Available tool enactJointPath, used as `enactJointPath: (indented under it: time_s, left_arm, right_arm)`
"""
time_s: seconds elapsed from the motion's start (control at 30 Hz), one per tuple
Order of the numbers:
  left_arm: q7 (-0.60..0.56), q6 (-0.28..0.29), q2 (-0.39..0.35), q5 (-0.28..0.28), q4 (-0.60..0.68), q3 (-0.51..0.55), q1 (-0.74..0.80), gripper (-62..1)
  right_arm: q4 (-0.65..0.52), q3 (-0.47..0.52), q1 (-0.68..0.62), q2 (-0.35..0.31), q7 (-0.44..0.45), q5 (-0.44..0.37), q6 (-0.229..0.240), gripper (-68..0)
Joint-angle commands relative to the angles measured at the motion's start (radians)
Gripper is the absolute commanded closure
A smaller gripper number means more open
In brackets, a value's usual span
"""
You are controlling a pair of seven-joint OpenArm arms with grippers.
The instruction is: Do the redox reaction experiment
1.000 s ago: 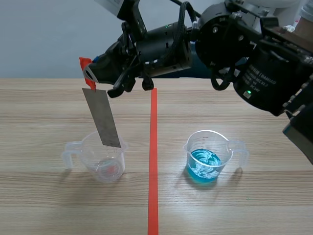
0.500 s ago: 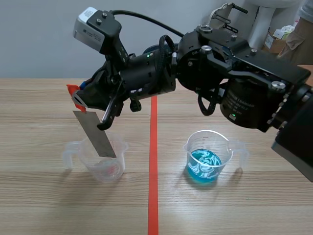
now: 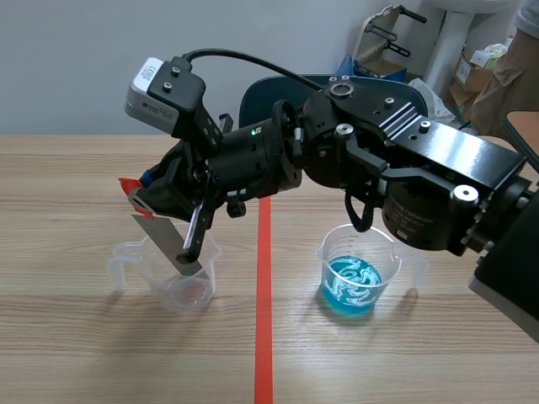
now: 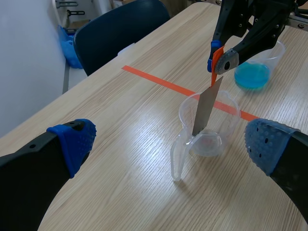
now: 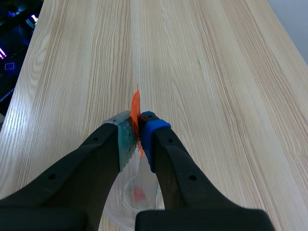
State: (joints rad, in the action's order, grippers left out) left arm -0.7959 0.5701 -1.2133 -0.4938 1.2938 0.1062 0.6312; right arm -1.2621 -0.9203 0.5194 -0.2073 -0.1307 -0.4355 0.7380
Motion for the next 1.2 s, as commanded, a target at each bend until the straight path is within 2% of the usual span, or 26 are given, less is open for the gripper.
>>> enactJointPath:
  time_s: [0.0,0.57,0.63,0.7,0.73,0.83,0.9,0.93,1.17]
  left_arm:
    - [-0.014,0.001,0.005,-0.01,0.008,0.016,-0.013,-62.3]
    - [-0.014,0.001,0.005,-0.01,0.008,0.016,-0.013,-62.3]
    - [-0.014,0.001,0.005,-0.01,0.008,0.016,-0.013,-62.3]
    - [-0.014,0.001,0.005,-0.01,0.008,0.016,-0.013,-62.3]
    - [-0.014,0.001,0.005,-0.01,0.008,0.016,-0.013,-62.3]
    - [-0.014,0.001,0.005,-0.01,0.008,0.016,-0.013,-62.3]
    - [-0.014,0.001,0.005,-0.01,0.008,0.016,-0.013,-62.3]
    - [-0.014,0.001,0.005,-0.01,0.008,0.016,-0.013,-62.3]
    - [-0.014,0.001,0.005,-0.01,0.008,0.016,-0.013,-62.3]
  right_arm:
    - [-0.003,0.009,0.011,0.003,-0.001,0.006,0.008,-0.8]
    - [-0.003,0.009,0.009,0.003,-0.002,0.006,0.008,-0.9]
    - [-0.003,0.009,0.009,0.003,-0.005,0.006,0.008,-3.0]
    - [-0.003,0.009,0.009,0.003,-0.005,0.006,0.008,-13.0]
    - [-0.003,0.009,0.009,0.003,-0.005,0.006,0.008,-21.1]
    - [-0.003,0.009,0.008,0.003,0.006,0.002,0.008,-52.3]
    - [-0.003,0.009,0.006,0.004,0.007,-0.006,0.008,-65.5]
    - [-0.003,0.009,0.006,0.006,0.005,-0.006,0.008,-67.9]
    - [-0.003,0.009,0.007,0.009,-0.005,-0.005,0.008,-67.9]
